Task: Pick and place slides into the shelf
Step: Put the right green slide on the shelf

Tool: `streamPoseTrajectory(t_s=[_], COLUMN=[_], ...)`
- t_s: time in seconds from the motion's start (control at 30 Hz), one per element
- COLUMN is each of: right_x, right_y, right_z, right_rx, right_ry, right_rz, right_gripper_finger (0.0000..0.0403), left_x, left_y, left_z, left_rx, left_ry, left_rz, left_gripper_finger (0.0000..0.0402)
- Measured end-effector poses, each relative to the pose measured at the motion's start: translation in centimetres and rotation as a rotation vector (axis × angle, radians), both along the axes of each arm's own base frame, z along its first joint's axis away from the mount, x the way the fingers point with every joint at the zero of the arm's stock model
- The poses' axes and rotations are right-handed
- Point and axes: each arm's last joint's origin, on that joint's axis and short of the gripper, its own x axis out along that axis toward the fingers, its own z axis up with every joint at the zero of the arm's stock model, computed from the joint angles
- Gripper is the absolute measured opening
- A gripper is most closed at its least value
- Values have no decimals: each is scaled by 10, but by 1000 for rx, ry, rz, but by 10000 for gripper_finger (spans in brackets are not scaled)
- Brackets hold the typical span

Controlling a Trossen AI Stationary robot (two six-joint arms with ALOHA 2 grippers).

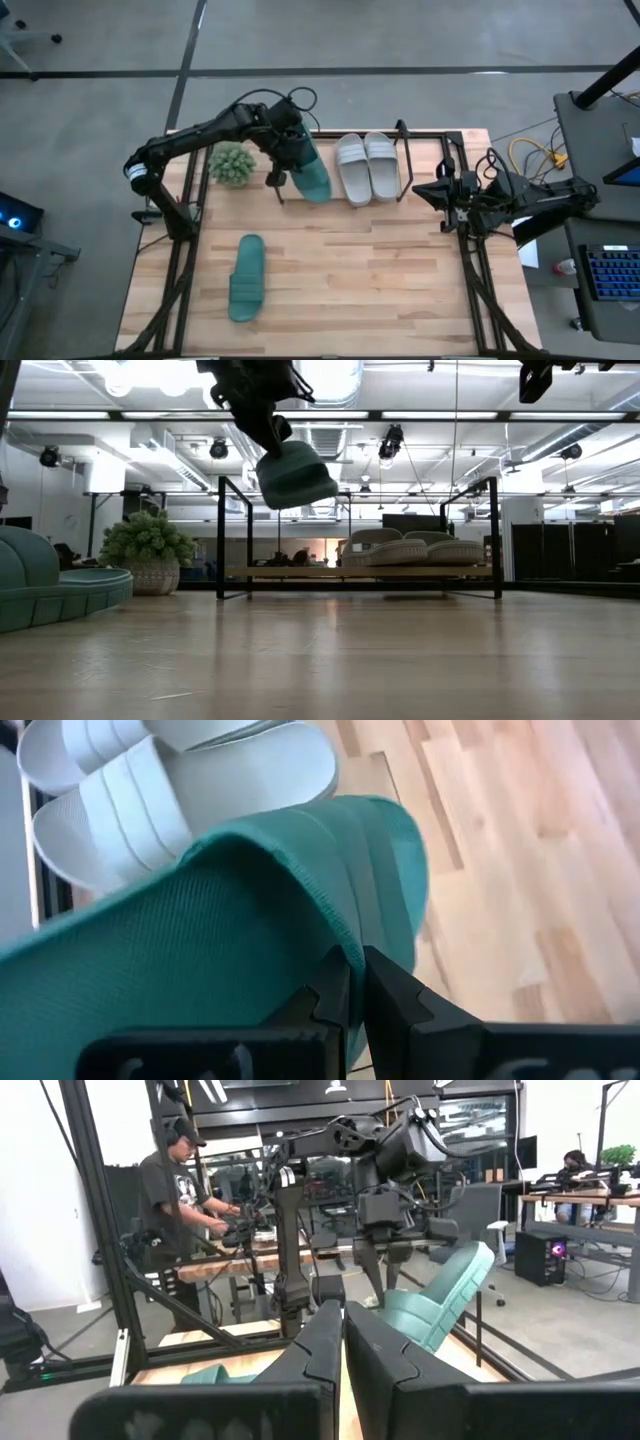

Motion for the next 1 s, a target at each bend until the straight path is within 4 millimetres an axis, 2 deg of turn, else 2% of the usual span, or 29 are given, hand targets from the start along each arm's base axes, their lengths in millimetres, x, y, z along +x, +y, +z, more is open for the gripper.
streamPoseTrajectory(t_s=[0.2, 0.43, 0.53, 0.77, 1.0], right_x=[0, 1, 3, 7, 12], right_y=[0, 0, 0, 1, 2], right_z=[0, -1, -1, -3, -6], right_rx=[-1, 5, 12, 45, 39], right_ry=[1, 6, 11, 31, 60], right_rz=[0, 1, 2, 6, 5], right_gripper_finger=[9, 8, 9, 9, 9], left_x=[2, 15, 19, 22, 12], left_y=[2, 13, 17, 27, 43], left_z=[-8, -46, -54, -46, -37], left_rx=[50, 93, 104, 124, 146], left_ry=[30, 252, 309, 302, 272], left_rz=[-98, -157, -183, -195, -170], left_gripper_finger=[0, 0, 0, 0, 0])
